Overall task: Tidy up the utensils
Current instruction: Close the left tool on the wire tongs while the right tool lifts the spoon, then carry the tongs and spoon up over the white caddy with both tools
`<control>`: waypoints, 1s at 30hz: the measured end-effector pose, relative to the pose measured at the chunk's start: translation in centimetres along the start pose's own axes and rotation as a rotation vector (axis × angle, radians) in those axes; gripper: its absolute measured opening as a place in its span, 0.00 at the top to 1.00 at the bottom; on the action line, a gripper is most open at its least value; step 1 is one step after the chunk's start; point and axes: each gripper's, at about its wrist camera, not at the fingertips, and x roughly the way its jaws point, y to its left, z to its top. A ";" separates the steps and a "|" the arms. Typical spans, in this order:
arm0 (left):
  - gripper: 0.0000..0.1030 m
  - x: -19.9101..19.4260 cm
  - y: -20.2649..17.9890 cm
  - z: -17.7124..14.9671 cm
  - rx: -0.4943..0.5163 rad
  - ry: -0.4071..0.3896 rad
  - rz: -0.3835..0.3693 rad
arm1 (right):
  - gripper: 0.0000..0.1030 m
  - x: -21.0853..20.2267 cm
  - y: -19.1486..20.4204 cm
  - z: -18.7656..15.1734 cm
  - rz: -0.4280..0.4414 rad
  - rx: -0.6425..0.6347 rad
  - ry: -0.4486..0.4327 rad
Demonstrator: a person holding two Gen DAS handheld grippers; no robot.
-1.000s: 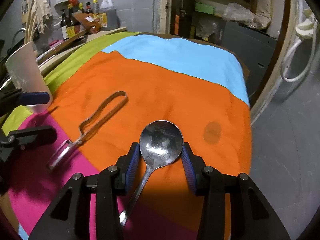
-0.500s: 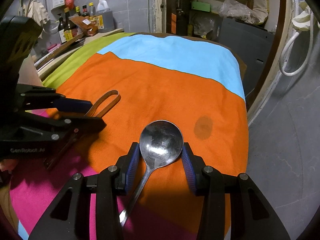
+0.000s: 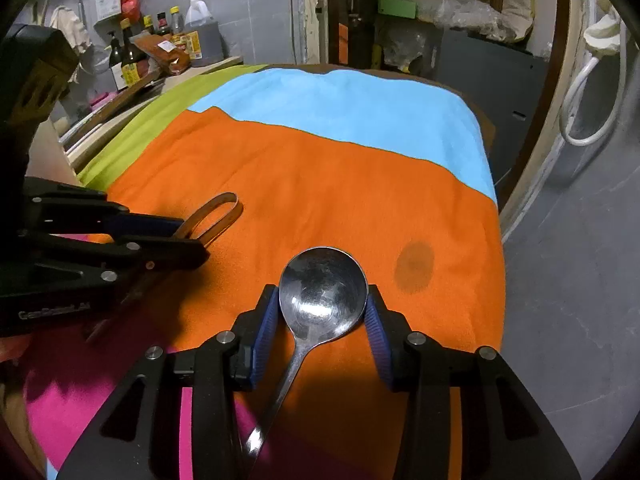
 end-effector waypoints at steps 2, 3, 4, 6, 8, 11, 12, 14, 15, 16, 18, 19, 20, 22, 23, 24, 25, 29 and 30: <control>0.83 -0.7 0.0 -0.4 -0.003 -0.035 0.001 | 0.61 -0.6 0.1 -0.1 -0.015 0.005 -0.027; 0.83 -1.2 0.0 -0.6 -0.003 -0.058 0.006 | 0.61 -1.1 0.3 -0.1 -0.025 0.002 -0.052; 0.83 -1.8 0.0 -0.8 -0.006 -0.086 0.014 | 0.61 -1.7 0.6 -0.2 -0.035 -0.003 -0.079; 0.83 -2.8 -0.1 -1.4 -0.003 -0.135 0.008 | 0.61 -2.6 1.1 -0.4 -0.054 -0.011 -0.125; 0.83 -3.9 -0.1 -2.0 0.001 -0.182 0.012 | 0.61 -3.8 1.8 -0.6 -0.068 -0.014 -0.184; 0.83 -5.6 -0.5 -3.1 0.020 -0.271 0.030 | 0.61 -5.3 2.8 -0.9 -0.093 -0.022 -0.271; 0.83 -6.1 -0.6 -3.4 0.026 -0.299 0.040 | 0.61 -5.7 3.1 -1.1 -0.100 -0.028 -0.296; 0.83 -7.3 -0.8 -4.3 0.033 -0.369 0.068 | 0.61 -6.8 4.1 -1.3 -0.119 -0.049 -0.358; 0.83 -7.5 -1.0 -4.4 0.032 -0.391 0.072 | 0.61 -7.2 4.5 -1.4 -0.128 -0.057 -0.380; 0.83 -8.1 -1.2 -4.5 0.028 -0.423 0.077 | 0.61 -7.6 4.9 -1.5 -0.135 -0.065 -0.403; 0.84 -9.0 -1.2 -5.0 0.022 -0.478 0.083 | 0.61 -8.3 5.8 -1.6 -0.152 -0.081 -0.451; 0.84 -9.4 -1.2 -5.2 0.021 -0.502 0.089 | 0.61 -8.7 6.2 -1.6 -0.164 -0.092 -0.476; 0.84 -9.8 -1.2 -5.3 0.019 -0.523 0.094 | 0.61 -9.1 6.5 -1.6 -0.174 -0.099 -0.500; 0.84 -10.6 -1.1 -5.3 0.009 -0.571 0.108 | 0.61 -9.6 6.9 -1.5 -0.186 -0.102 -0.537; 0.84 -10.9 -1.0 -5.3 0.004 -0.589 0.113 | 0.62 -10.0 7.1 -1.3 -0.192 -0.100 -0.563; 0.84 -11.3 -0.9 -5.3 0.000 -0.604 0.118 | 0.62 -10.3 7.3 -1.2 -0.197 -0.099 -0.577; 0.84 -11.7 -0.9 -5.2 -0.005 -0.625 0.125 | 0.62 -10.7 7.5 -1.0 -0.203 -0.098 -0.598; 0.84 -13.1 -0.6 -4.9 -0.022 -0.677 0.135 | 0.62 -11.8 7.9 -0.1 -0.210 -0.091 -0.658; 0.84 -13.5 -0.6 -4.8 -0.023 -0.690 0.138 | 0.62 -12.0 8.1 0.2 -0.213 -0.091 -0.673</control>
